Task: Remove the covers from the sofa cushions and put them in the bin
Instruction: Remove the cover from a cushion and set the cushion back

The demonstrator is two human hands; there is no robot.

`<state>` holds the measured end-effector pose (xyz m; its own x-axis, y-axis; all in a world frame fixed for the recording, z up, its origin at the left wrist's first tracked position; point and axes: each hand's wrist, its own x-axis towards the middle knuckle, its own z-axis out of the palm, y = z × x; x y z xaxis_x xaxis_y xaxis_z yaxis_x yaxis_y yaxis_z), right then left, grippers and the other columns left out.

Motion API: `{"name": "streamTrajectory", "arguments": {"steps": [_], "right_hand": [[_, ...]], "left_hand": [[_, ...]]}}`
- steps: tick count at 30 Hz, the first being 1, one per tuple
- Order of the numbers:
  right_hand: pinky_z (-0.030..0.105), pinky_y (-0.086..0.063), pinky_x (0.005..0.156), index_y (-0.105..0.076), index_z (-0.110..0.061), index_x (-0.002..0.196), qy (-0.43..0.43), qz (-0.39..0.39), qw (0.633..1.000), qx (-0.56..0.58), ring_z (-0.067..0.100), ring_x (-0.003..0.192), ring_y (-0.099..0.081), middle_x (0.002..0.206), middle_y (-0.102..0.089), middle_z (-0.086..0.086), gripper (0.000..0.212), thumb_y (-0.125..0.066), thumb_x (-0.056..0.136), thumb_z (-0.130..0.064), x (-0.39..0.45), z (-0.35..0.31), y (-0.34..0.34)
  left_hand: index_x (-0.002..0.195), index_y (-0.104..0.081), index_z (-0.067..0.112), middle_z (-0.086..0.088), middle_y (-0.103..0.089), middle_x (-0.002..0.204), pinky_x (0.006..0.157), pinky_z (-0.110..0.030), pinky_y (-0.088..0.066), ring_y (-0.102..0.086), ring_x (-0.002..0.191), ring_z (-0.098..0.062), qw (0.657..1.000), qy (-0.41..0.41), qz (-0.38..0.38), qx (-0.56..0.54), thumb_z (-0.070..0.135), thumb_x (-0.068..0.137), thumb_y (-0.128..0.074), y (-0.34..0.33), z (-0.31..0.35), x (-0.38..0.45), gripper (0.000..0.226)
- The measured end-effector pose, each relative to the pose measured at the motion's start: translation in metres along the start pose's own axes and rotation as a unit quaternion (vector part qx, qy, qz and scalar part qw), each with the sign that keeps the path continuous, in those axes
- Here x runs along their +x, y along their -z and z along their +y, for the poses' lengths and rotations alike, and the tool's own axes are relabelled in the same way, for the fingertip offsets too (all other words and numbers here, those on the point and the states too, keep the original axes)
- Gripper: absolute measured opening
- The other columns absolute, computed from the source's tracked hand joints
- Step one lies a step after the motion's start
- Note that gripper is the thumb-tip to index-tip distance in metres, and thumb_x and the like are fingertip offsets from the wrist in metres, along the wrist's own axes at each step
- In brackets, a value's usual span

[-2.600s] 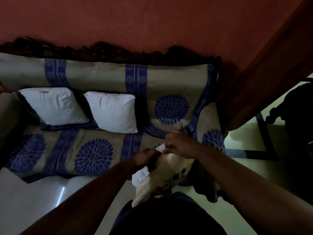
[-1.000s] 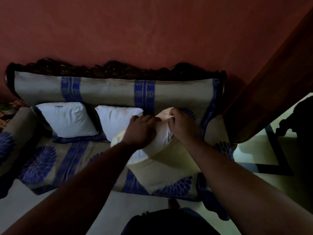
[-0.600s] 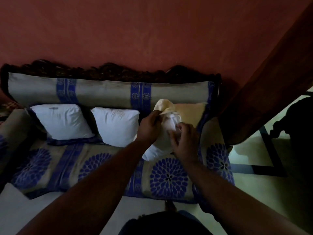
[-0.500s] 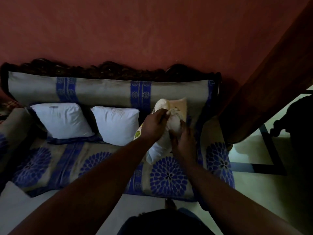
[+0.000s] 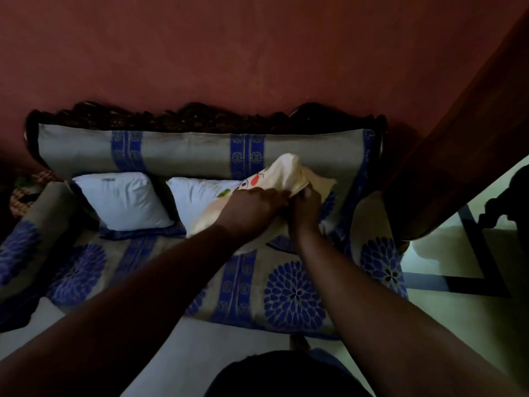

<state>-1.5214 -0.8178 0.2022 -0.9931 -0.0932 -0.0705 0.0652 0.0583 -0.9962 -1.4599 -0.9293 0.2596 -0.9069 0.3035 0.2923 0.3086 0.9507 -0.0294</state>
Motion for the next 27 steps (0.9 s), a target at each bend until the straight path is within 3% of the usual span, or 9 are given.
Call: {"name": "streamTrajectory", "arguments": {"steps": [2, 6, 12, 16, 19, 21, 24, 25, 27], "right_hand": [[0.036, -0.054, 0.066, -0.072, -0.032, 0.083, -0.010, 0.063, 0.997, 0.051, 0.017, 0.071, -0.066, 0.078, -0.072, -0.002, 0.020, -0.059, 0.093, -0.021, 0.004, -0.022, -0.007], [0.030, -0.033, 0.045, -0.051, -0.019, 0.059, 0.018, 0.078, 0.987, 0.139, 0.018, 0.039, -0.037, 0.047, -0.044, 0.003, 0.038, -0.054, 0.095, -0.009, 0.009, -0.046, -0.011], [0.023, -0.031, 0.044, -0.061, -0.016, 0.080, -0.091, 0.060, 0.925, 0.365, 0.010, 0.045, -0.036, 0.055, -0.046, 0.000, 0.022, -0.057, 0.097, -0.003, 0.021, -0.068, 0.000], [0.020, -0.039, 0.046, -0.057, -0.023, 0.085, -0.161, 0.088, 0.862, 0.473, 0.008, 0.053, -0.042, 0.055, -0.048, -0.006, 0.022, -0.051, 0.101, -0.008, 0.044, -0.064, 0.025], [0.023, -0.050, 0.056, -0.060, -0.017, 0.105, -0.107, 0.019, 0.936, 0.334, 0.013, 0.068, -0.060, 0.080, -0.064, 0.002, 0.008, -0.053, 0.102, -0.013, 0.041, -0.055, 0.028], [0.029, -0.055, 0.075, -0.046, -0.013, 0.138, -0.038, -0.063, 0.994, 0.086, 0.022, 0.103, -0.065, 0.124, -0.061, 0.013, 0.040, -0.057, 0.102, -0.026, 0.034, -0.036, 0.026], [0.044, -0.036, 0.114, -0.014, -0.031, 0.160, 0.164, -0.153, 0.928, -0.297, 0.027, 0.149, -0.025, 0.164, -0.020, 0.008, 0.086, -0.054, 0.089, -0.060, 0.008, 0.007, 0.022], [0.047, -0.024, 0.120, -0.013, -0.032, 0.160, 0.231, -0.179, 0.889, -0.352, 0.025, 0.154, -0.011, 0.168, -0.010, 0.004, 0.090, -0.054, 0.087, -0.065, -0.006, 0.017, 0.017], [0.044, -0.015, 0.124, -0.017, -0.027, 0.159, 0.250, -0.191, 0.889, -0.334, 0.019, 0.155, -0.004, 0.169, -0.008, 0.001, 0.091, -0.060, 0.089, -0.064, -0.030, 0.031, 0.008]], "left_hand": [[0.135, -0.057, 0.019, -0.008, -0.065, 0.103, 0.052, -0.037, -0.050, -0.064, 0.078, -0.032, 0.995, 0.071, 0.025, 0.070, 0.018, 0.088, -0.064, -0.010, -0.023, -0.018, 0.048], [0.111, -0.056, 0.013, -0.012, -0.060, 0.097, 0.049, -0.040, -0.044, -0.061, 0.082, -0.038, 0.970, 0.220, 0.038, 0.092, 0.017, 0.086, -0.067, -0.015, -0.050, -0.037, 0.028], [0.115, -0.049, 0.021, -0.012, -0.057, 0.115, 0.069, -0.046, -0.048, -0.057, 0.101, -0.040, 0.879, 0.471, 0.055, -0.041, 0.035, 0.088, -0.060, -0.020, -0.063, -0.036, 0.032], [0.137, -0.048, 0.027, -0.009, -0.064, 0.126, 0.080, -0.044, -0.048, -0.063, 0.105, -0.039, 0.867, 0.476, 0.065, -0.130, 0.026, 0.098, -0.048, -0.029, -0.044, -0.037, 0.039], [0.140, -0.054, 0.024, -0.014, -0.066, 0.127, 0.093, -0.041, -0.047, -0.061, 0.114, -0.038, 0.811, 0.532, 0.134, -0.201, 0.019, 0.099, -0.046, -0.026, -0.036, -0.031, 0.042], [0.139, -0.056, 0.024, -0.015, -0.066, 0.126, 0.095, -0.040, -0.046, -0.060, 0.116, -0.037, 0.782, 0.556, 0.158, -0.234, 0.020, 0.100, -0.046, -0.025, -0.036, -0.027, 0.040], [0.138, -0.057, 0.024, -0.010, -0.067, 0.127, 0.093, -0.035, -0.045, -0.060, 0.115, -0.031, 0.811, 0.506, 0.159, -0.245, 0.020, 0.100, -0.048, -0.020, -0.031, -0.016, 0.039], [0.138, -0.057, 0.024, -0.009, -0.067, 0.127, 0.092, -0.034, -0.045, -0.061, 0.114, -0.030, 0.828, 0.484, 0.156, -0.237, 0.019, 0.099, -0.050, -0.018, -0.029, -0.010, 0.040], [0.136, -0.058, 0.021, -0.008, -0.067, 0.127, 0.092, -0.034, -0.046, -0.062, 0.113, -0.029, 0.856, 0.443, 0.146, -0.223, 0.016, 0.096, -0.053, -0.017, -0.023, -0.004, 0.041]]}}
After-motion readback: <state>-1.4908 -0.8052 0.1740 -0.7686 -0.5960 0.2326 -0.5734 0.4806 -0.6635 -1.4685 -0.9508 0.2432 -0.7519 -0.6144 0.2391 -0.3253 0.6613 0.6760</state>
